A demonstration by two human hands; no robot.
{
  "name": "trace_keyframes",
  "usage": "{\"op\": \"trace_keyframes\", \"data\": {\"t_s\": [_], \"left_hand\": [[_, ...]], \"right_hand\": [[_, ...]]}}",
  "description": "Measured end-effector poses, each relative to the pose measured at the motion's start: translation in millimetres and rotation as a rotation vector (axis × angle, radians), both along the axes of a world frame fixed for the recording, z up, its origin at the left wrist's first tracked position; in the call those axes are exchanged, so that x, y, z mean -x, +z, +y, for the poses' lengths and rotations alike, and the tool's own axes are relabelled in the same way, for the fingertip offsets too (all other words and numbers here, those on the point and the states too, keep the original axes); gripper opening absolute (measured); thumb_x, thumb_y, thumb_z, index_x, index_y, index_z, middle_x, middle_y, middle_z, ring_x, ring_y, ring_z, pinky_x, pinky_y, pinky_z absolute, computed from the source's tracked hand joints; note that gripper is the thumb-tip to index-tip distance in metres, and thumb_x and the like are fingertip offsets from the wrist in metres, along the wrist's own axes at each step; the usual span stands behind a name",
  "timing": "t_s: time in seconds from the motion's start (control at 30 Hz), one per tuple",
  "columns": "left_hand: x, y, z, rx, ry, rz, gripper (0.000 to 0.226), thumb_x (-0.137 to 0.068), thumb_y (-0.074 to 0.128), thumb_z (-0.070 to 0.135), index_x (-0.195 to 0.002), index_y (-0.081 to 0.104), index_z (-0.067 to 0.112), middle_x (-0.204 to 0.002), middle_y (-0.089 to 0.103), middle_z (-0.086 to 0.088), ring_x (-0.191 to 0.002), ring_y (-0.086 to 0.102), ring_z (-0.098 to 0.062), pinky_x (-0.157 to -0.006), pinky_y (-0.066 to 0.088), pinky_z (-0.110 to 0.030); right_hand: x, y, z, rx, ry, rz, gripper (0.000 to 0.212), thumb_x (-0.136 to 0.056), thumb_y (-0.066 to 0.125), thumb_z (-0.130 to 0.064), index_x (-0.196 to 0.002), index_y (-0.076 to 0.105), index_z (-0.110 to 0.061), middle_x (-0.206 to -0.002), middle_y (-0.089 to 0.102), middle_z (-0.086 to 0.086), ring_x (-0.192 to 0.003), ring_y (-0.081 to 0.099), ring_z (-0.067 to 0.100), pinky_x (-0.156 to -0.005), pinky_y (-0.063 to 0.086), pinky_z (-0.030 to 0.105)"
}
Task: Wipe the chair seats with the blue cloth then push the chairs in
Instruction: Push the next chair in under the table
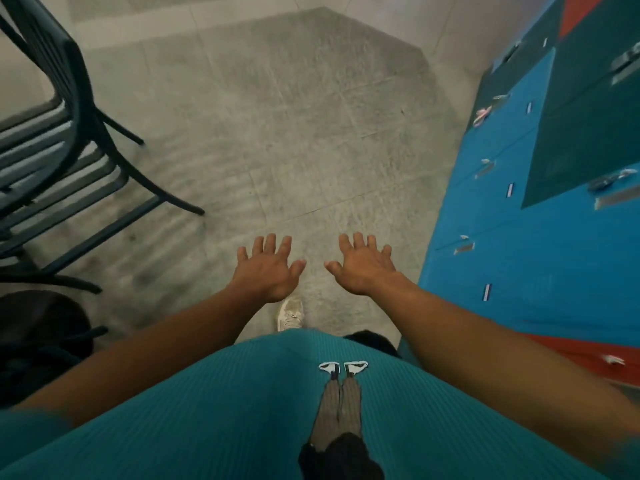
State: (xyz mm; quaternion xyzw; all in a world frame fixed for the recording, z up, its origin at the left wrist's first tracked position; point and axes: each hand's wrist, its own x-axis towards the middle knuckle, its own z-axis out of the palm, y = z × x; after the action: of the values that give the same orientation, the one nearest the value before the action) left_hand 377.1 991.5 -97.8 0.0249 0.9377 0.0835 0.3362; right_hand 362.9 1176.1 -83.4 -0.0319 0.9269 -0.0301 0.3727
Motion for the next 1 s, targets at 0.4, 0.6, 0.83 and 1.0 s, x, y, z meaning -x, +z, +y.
{"op": "trace_keyframes", "data": {"t_s": [0.4,0.6,0.83,1.0], "left_hand": [[222,-23,28,0.023,0.255,-0.056,0.074,-0.094,0.014,0.064,-0.154,0.001,0.024,-0.162,-0.002,-0.009,-0.148,-0.002,-0.031,-0.117,0.003,-0.056],[339,-13,60,0.004,0.630,-0.079,0.073,-0.095,0.016,0.063,-0.154,0.001,0.023,-0.162,-0.001,-0.009,-0.148,-0.002,-0.030,-0.117,0.002,-0.056],[419,6,41,0.018,0.987,-0.052,0.072,-0.095,0.017,0.061,-0.155,0.002,0.022,-0.162,0.000,-0.010,-0.148,0.000,-0.031,-0.117,0.005,-0.056],[457,-11,12,0.034,1.184,-0.072,0.072,-0.095,0.018,0.061,-0.154,0.003,0.023,-0.162,0.001,-0.010,-0.148,0.001,-0.031,-0.116,0.004,-0.057]], "right_hand": [[261,-31,22,-0.002,0.313,-0.048,0.073,-0.095,0.028,-0.059,-0.153,0.004,-0.022,-0.161,0.002,0.010,-0.147,0.001,0.034,-0.115,0.005,0.058],[424,-22,18,-0.009,0.660,-0.062,0.075,-0.094,0.032,-0.059,-0.153,0.005,-0.021,-0.161,0.004,0.011,-0.146,0.002,0.036,-0.114,0.007,0.059],[557,6,-49,-0.015,1.035,0.010,0.071,-0.094,0.035,-0.057,-0.151,0.015,-0.019,-0.157,0.021,0.012,-0.142,0.019,0.036,-0.111,0.021,0.059],[607,1,-116,0.017,1.277,0.056,0.069,-0.092,0.038,-0.057,-0.147,0.024,-0.018,-0.150,0.032,0.013,-0.137,0.027,0.037,-0.108,0.026,0.058]]}}
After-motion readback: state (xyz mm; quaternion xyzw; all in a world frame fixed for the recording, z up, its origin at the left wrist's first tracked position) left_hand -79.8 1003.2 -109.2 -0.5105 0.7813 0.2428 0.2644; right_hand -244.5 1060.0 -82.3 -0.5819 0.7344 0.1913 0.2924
